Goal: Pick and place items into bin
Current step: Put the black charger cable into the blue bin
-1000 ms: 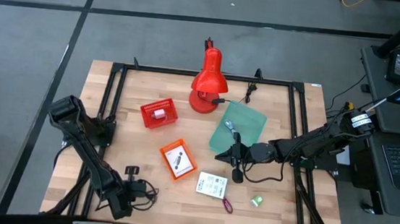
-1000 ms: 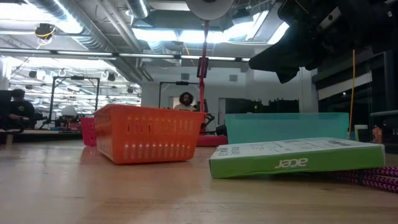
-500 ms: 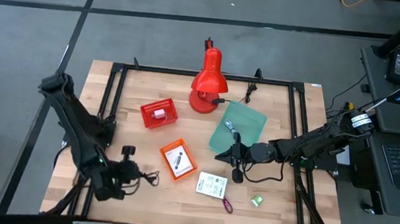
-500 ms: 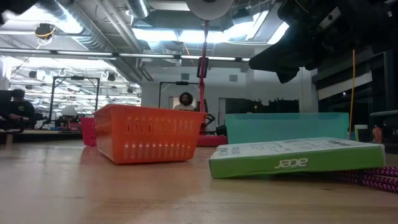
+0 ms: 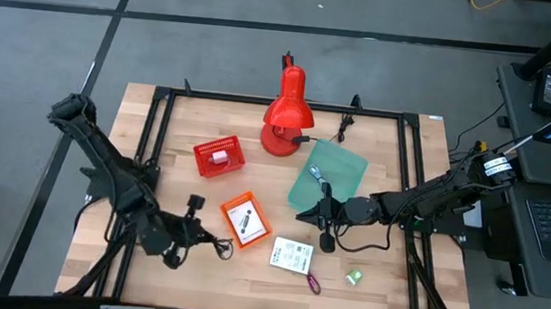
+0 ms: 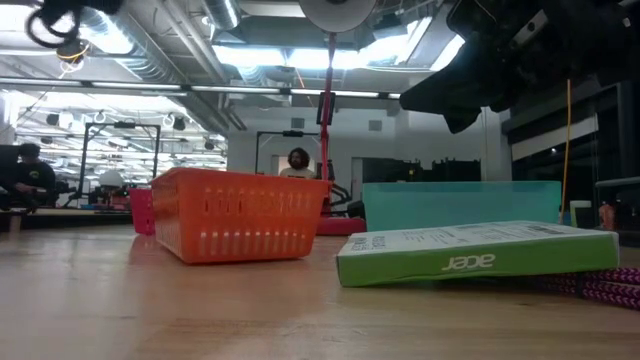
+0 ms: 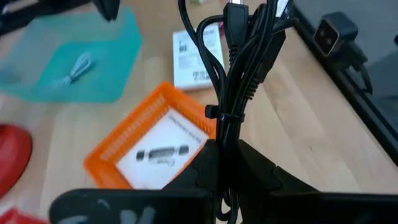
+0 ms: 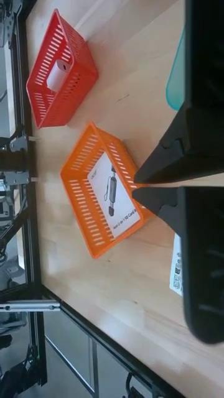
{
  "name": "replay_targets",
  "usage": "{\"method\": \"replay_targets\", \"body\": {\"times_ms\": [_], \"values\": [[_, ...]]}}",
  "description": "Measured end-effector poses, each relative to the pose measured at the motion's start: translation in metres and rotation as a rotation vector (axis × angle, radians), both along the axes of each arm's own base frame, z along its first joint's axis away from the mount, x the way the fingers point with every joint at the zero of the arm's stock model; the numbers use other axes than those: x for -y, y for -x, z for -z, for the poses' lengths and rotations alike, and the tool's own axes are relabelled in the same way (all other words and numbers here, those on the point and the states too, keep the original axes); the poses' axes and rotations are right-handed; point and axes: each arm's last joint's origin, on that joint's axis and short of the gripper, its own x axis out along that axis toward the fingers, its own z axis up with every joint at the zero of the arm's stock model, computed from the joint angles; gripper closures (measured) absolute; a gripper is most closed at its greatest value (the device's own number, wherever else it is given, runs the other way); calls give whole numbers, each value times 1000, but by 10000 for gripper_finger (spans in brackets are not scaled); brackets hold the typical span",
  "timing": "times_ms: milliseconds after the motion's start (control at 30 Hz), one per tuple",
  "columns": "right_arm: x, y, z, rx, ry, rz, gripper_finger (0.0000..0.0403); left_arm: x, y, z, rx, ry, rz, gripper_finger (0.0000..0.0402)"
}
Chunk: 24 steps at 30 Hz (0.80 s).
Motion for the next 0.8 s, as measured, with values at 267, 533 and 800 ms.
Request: {"method": "replay_targets", "body": {"times_ms": [267, 533, 800], "values": [[-2, -1, -3, 34, -4, -8, 399, -24, -15, 10, 177, 42, 76, 377], [-10, 1, -8, 88, 47, -58, 399, -47, -23, 19, 401, 22, 93, 377], [-19, 2, -19, 209, 103, -107, 399, -71, -30, 36, 547, 82, 22, 377]]}}
